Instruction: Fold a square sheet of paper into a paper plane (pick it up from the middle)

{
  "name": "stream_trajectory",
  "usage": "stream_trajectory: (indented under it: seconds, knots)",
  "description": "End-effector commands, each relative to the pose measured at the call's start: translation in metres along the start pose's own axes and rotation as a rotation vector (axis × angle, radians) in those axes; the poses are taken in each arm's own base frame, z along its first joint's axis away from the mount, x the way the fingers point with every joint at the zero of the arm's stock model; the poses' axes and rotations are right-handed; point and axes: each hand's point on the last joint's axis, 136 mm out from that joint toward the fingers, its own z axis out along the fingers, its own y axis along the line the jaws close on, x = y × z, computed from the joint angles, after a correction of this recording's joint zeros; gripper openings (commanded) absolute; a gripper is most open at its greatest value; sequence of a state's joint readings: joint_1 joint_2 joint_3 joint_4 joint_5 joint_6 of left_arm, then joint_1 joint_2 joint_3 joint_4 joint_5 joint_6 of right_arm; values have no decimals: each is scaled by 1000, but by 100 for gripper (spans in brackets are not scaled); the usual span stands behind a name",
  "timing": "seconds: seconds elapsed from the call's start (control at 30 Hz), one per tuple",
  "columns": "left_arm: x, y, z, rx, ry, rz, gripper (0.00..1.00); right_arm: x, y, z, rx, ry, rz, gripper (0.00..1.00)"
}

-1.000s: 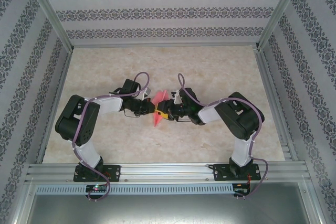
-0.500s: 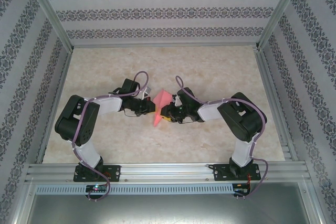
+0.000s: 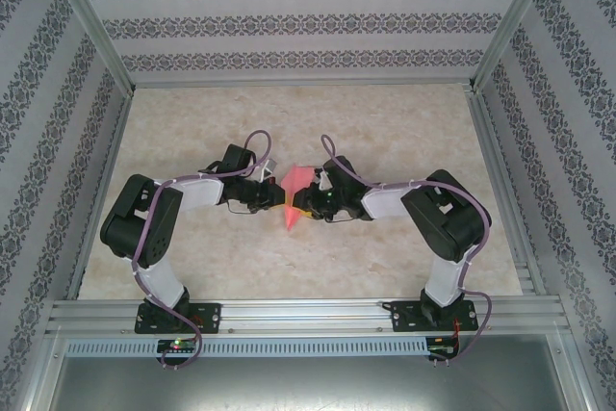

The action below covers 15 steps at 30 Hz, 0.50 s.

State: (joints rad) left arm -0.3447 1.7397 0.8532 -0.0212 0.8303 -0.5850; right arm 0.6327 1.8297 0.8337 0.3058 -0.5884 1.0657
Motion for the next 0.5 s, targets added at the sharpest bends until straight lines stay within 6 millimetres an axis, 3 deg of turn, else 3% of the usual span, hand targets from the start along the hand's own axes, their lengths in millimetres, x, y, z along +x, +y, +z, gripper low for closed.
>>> stream_trajectory:
  seconds: [0.0,0.23,0.47]
  knots:
    - [-5,-6,-5,29,-19,13,5,-5,2,-1,48,-9,-48,20]
    - [-6,-2,-3,16,-22,4,13,-3,-12,-20,230,-10,-129,6]
    - [-10,-11,-6,38,-35,10,22,5,-33,-54,482,23,-230,2]
